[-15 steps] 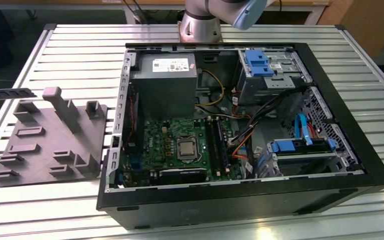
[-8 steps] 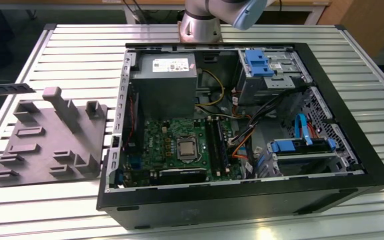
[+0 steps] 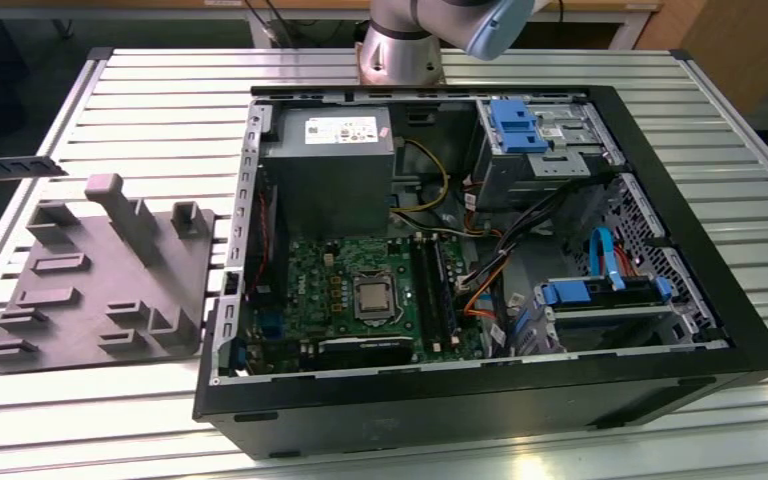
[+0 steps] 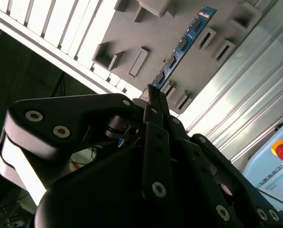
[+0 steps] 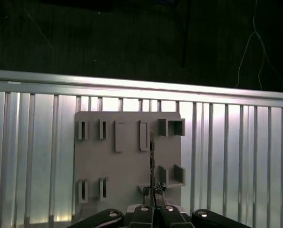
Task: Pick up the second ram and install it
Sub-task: 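Pick up the second ram and move it above second insertion slot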
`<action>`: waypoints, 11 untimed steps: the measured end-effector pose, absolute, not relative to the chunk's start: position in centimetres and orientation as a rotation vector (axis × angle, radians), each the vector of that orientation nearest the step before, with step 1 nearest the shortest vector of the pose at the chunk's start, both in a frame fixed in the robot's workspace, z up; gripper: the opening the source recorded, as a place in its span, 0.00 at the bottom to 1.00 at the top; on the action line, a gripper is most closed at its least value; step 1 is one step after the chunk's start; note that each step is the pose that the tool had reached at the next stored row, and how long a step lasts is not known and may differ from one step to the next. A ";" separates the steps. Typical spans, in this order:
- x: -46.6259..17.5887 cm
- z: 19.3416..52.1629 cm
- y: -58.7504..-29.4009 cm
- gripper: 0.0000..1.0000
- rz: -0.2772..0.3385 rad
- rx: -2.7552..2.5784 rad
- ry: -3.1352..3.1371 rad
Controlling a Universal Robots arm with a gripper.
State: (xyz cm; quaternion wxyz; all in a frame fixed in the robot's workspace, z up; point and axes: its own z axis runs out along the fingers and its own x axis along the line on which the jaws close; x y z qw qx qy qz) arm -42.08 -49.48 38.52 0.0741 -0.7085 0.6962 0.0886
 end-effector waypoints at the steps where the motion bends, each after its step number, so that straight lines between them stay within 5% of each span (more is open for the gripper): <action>1: -42.1 38.6 -49.5 0.12 0.266 -2.127 2.090; 11: -42.1 39.0 -49.5 0.12 0.247 -2.137 2.100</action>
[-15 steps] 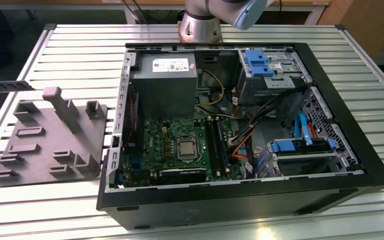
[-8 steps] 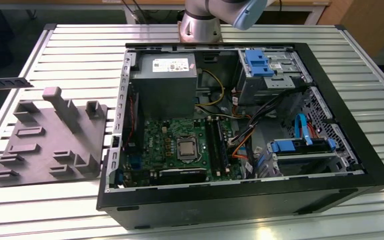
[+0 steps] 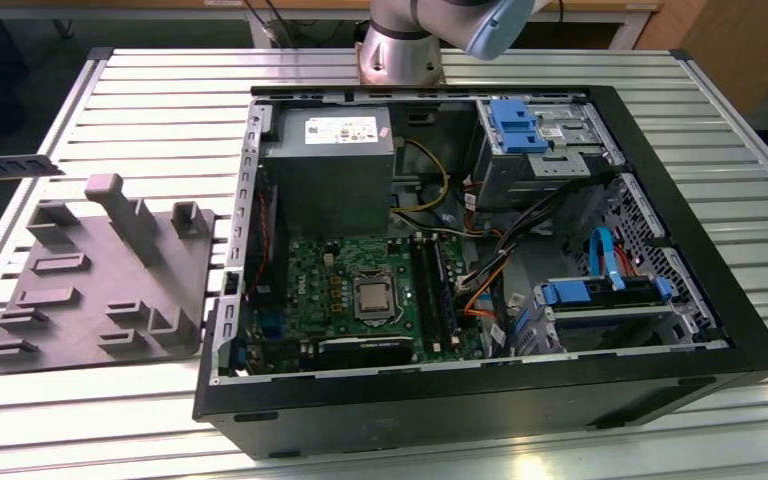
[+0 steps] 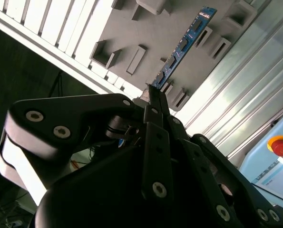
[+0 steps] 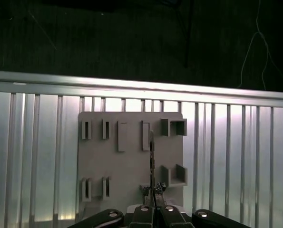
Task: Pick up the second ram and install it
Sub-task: 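Pick up the second ram and move it above second insertion slot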
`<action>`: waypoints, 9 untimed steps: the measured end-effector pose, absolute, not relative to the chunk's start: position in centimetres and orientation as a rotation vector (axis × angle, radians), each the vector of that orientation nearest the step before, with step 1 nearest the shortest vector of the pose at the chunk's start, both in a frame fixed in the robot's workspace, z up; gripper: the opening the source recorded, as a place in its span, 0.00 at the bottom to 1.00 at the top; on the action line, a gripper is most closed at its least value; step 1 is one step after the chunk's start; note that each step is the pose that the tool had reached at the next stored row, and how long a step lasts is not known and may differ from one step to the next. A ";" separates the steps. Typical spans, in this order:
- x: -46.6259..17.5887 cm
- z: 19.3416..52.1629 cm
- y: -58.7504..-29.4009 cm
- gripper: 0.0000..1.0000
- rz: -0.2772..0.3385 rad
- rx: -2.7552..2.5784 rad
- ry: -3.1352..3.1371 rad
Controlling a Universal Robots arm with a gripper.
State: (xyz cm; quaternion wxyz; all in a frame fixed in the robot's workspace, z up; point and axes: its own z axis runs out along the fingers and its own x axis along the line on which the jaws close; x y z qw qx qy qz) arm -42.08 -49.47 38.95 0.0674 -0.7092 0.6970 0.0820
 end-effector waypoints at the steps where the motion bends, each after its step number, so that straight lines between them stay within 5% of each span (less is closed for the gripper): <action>1: -42.1 39.0 -49.5 0.12 0.245 -2.138 2.102; 9: -42.1 39.2 -49.5 0.12 0.215 -2.155 2.119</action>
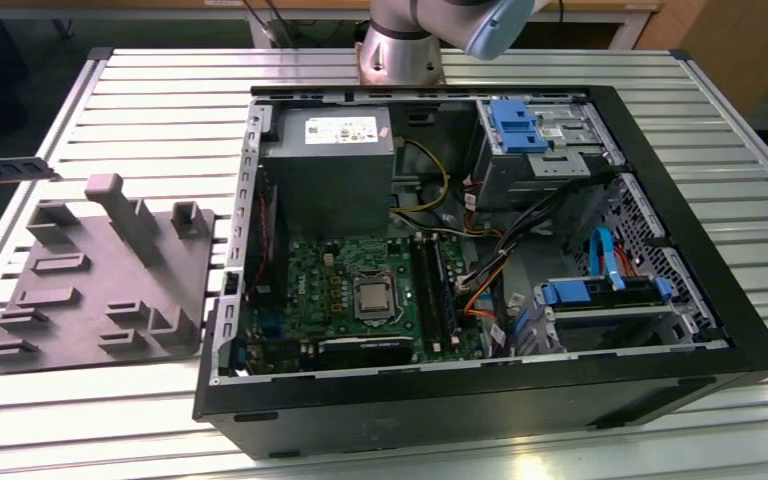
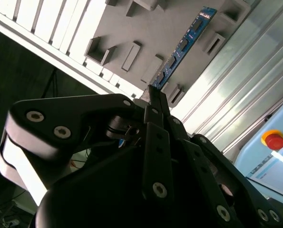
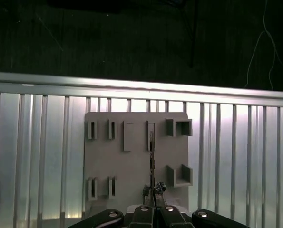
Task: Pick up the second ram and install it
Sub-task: 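Pick up the second ram and move it above second insertion slot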
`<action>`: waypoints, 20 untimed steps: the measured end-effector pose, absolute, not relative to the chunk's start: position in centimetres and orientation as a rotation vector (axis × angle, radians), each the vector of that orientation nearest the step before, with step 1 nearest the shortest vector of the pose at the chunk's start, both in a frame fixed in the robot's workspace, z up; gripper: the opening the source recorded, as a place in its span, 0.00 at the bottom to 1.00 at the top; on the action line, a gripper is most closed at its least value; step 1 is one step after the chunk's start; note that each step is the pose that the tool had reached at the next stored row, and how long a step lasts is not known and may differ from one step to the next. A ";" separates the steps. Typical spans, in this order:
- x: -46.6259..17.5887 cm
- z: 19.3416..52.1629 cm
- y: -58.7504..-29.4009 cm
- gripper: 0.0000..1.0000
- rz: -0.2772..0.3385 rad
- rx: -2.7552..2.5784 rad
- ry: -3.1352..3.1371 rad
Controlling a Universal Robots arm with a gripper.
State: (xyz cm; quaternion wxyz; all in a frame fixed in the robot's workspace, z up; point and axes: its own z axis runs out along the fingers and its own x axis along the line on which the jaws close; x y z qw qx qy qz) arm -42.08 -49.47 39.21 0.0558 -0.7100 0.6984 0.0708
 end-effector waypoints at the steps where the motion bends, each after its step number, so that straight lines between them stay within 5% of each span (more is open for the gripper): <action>1: -42.1 39.2 -49.5 0.12 0.209 -2.158 2.123; 20: -40.8 39.2 -49.5 0.12 0.184 -2.169 2.140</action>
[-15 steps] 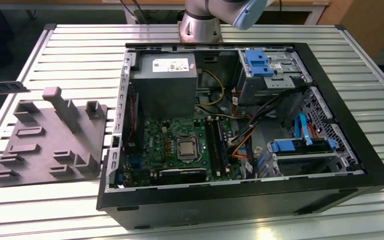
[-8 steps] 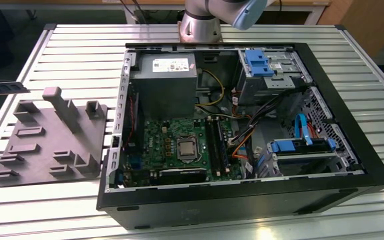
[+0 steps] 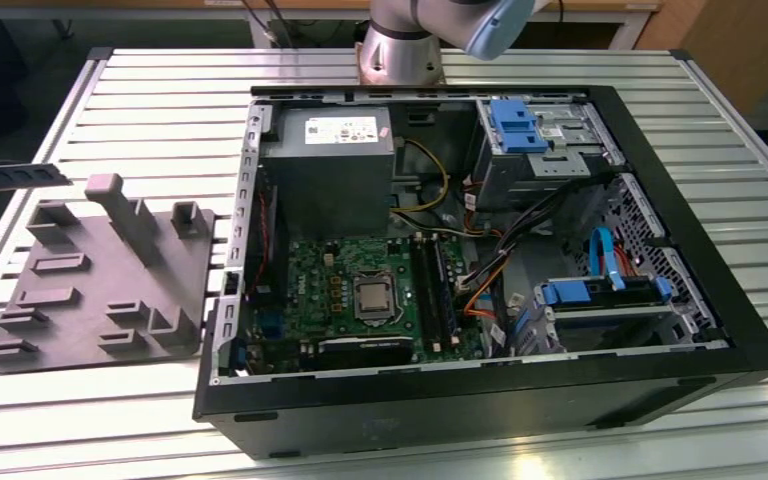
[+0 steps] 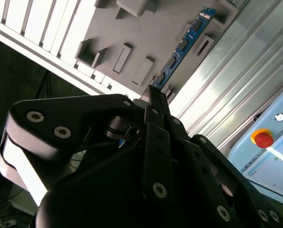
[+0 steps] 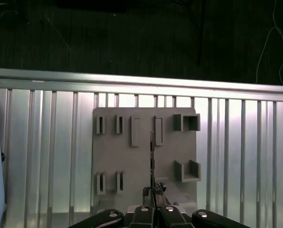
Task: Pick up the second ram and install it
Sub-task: 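Pick up the second ram and move it above second insertion slot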
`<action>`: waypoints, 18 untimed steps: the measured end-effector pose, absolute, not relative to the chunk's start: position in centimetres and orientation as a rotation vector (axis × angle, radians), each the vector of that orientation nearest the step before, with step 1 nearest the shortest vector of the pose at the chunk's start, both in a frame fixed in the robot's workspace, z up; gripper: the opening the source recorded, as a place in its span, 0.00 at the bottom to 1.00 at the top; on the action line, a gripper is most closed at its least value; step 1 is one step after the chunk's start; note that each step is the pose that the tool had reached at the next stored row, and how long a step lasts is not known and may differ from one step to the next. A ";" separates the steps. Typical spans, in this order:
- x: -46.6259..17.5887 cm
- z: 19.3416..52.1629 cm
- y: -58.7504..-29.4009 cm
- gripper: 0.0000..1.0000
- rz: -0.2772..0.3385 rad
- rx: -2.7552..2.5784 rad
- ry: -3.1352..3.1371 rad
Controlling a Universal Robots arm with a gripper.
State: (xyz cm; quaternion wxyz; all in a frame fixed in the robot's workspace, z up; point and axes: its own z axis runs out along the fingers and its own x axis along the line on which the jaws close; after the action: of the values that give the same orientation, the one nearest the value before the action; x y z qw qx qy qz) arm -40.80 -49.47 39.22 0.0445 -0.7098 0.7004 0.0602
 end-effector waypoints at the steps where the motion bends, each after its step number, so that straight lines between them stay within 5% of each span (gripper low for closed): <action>1: -40.6 39.2 -49.5 0.12 0.184 -2.169 2.140; 18: -36.7 39.2 -49.4 0.12 0.183 -2.170 2.141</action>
State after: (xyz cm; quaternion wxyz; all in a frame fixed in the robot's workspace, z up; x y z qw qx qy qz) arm -36.70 -49.45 39.21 0.0440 -0.7099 0.7004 0.0598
